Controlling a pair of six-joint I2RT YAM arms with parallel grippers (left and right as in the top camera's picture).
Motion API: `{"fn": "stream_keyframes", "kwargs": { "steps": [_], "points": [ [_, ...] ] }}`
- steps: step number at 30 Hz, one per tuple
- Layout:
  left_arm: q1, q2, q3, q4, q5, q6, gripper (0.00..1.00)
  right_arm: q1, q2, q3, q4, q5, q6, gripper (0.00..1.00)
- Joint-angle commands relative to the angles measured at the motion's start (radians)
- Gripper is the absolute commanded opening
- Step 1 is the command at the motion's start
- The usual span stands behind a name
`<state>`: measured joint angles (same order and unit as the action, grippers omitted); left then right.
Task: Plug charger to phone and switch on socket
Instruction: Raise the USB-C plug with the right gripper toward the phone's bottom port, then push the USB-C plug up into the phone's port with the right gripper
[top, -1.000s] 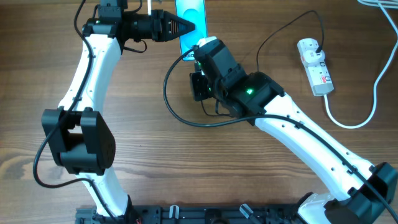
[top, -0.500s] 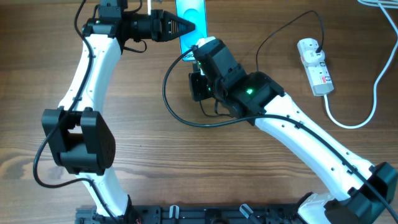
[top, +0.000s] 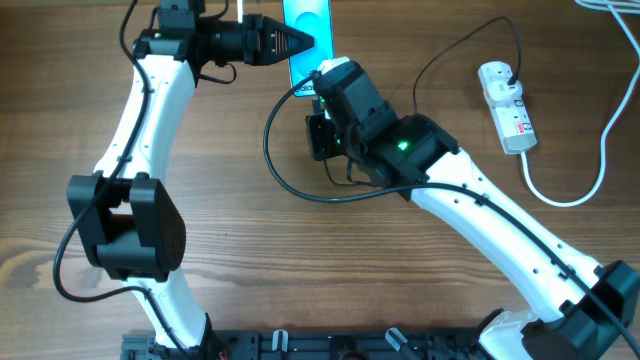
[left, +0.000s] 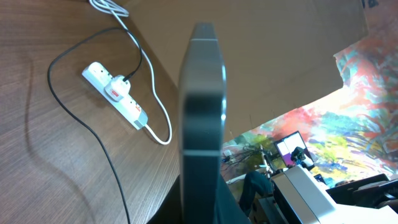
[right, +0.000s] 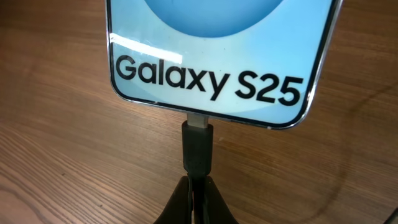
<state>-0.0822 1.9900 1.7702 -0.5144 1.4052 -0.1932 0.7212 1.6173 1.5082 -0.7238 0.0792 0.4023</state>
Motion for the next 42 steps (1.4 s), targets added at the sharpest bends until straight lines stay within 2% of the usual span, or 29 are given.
{"fn": "stream_keyframes", "kwargs": {
  "steps": [1, 6, 22, 29, 42],
  "points": [
    [0.002, -0.004, 0.012, 0.007, 0.046, -0.001, 0.04, -0.01, -0.024, 0.012, 0.012, 0.008, -0.007, 0.04],
    [0.002, -0.004, 0.012, 0.034, 0.111, 0.0, 0.04, -0.01, -0.024, 0.012, 0.037, 0.005, -0.007, 0.04],
    [0.001, -0.004, 0.012, 0.032, 0.06, 0.015, 0.04, -0.028, -0.041, 0.012, 0.051, 0.007, -0.021, 0.04],
    [0.001, -0.004, 0.012, -0.045, 0.059, 0.087, 0.04, -0.028, -0.041, 0.012, 0.052, 0.01, -0.033, 0.04],
    [-0.002, -0.004, 0.012, -0.105, 0.026, 0.107, 0.04, -0.029, -0.041, 0.012, 0.084, 0.023, -0.035, 0.04]
  ]
}}
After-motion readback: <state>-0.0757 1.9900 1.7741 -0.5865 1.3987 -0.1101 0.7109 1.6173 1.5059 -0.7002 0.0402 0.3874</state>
